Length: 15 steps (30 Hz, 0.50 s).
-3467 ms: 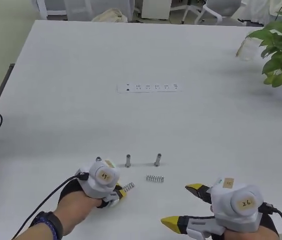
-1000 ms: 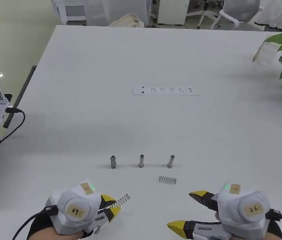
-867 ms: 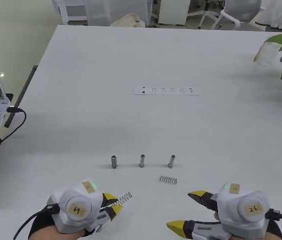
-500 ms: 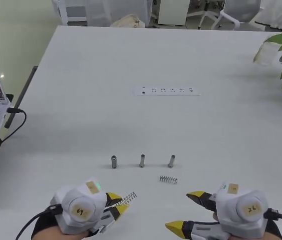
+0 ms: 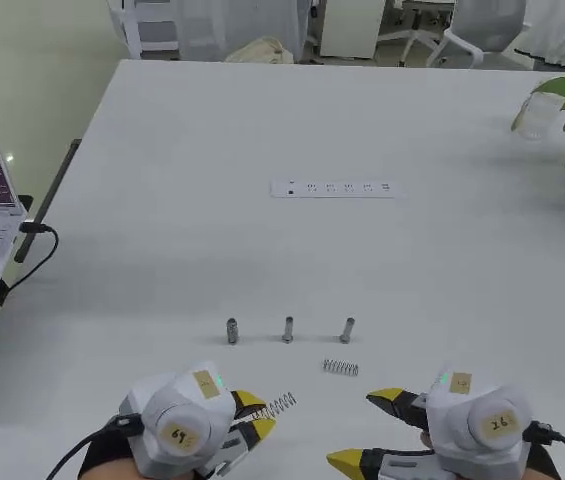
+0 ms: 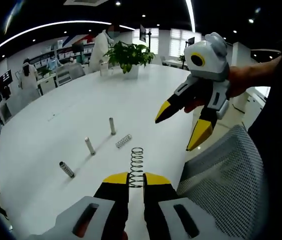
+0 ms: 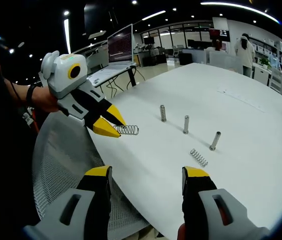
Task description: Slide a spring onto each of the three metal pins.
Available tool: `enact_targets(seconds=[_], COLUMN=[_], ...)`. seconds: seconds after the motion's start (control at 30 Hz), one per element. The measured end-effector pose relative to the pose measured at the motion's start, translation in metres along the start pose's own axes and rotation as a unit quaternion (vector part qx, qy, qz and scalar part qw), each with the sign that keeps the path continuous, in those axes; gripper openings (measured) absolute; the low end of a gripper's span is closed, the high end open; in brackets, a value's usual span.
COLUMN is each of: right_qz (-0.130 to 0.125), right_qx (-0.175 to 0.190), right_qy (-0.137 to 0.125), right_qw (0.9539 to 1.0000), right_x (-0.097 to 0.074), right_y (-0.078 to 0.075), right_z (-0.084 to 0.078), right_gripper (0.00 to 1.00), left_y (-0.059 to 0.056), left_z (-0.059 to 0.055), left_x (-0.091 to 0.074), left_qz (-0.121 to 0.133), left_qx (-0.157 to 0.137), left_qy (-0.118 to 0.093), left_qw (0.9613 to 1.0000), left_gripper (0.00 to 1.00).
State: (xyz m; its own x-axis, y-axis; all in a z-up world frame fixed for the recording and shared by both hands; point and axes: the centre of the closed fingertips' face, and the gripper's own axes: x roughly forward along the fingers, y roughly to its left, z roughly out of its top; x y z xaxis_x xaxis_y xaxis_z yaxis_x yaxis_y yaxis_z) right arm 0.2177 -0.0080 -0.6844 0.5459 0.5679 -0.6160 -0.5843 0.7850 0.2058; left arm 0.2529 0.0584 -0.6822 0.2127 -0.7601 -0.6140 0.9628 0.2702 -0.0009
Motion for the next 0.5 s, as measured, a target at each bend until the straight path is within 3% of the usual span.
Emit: enact_targets(seconds=[0.5], right_qz=[0.033], right_qx=[-0.002], right_qy=[-0.014], right_qw=[0.9994], right_x=[0.006], right_y=[0.009], right_z=[0.010], right_gripper=[0.42], left_y=[-0.015], left_z=[0.009], left_x=[0.005], left_qz=[-0.021], left_qx=[0.026], left_qy=[0.000], left_qw=[0.9994], left_gripper=[0.03])
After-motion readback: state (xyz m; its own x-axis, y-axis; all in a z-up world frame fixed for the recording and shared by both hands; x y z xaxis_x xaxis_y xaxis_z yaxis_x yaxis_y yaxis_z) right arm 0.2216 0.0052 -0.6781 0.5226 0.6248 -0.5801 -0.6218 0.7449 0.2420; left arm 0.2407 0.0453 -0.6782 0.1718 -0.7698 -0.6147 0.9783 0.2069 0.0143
